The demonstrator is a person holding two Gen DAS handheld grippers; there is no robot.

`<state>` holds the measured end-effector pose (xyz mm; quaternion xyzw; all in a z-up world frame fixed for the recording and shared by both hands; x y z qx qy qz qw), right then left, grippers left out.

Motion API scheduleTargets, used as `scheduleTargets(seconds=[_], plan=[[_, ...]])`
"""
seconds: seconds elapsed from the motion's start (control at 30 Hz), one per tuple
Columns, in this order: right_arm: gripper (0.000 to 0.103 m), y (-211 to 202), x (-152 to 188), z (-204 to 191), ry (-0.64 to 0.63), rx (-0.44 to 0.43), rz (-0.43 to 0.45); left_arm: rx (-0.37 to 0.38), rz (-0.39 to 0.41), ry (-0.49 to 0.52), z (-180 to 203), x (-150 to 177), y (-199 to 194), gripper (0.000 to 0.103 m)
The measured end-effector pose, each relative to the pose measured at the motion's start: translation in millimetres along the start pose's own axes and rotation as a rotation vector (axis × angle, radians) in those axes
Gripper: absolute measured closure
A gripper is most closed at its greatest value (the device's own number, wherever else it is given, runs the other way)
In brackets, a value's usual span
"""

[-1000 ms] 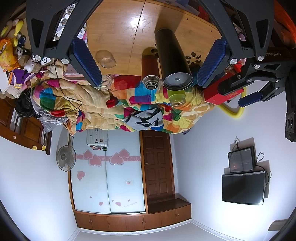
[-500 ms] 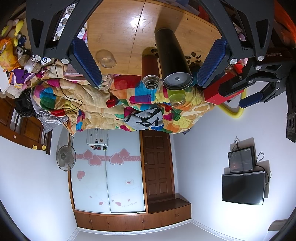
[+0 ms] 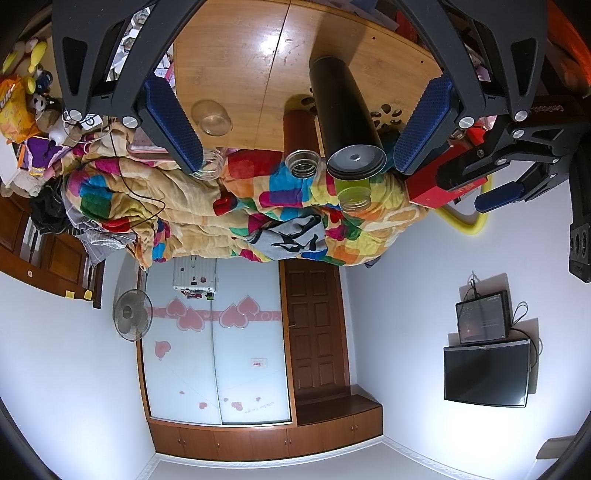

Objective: Flip cup upside down

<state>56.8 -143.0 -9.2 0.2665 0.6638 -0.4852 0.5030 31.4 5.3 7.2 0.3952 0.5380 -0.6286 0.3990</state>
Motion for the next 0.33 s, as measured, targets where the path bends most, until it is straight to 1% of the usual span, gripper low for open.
scheduleTargets(seconds=[0.33], plan=[[0.000,-1.0,-0.1,-0.2,0.002,0.001,-0.001,0.005,0.000,0.000,0.5,1.2,-2.5,0.000]])
Point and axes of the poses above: each gripper's, at about its wrist camera, not at the fingertips, and y roughly the way its jaws point, z to its right, x to its underside, the point moved 6 cm from there along y, roughly the way its jaws point, and after that the axes turned 2 degrees about x, right-handed, at the moved point
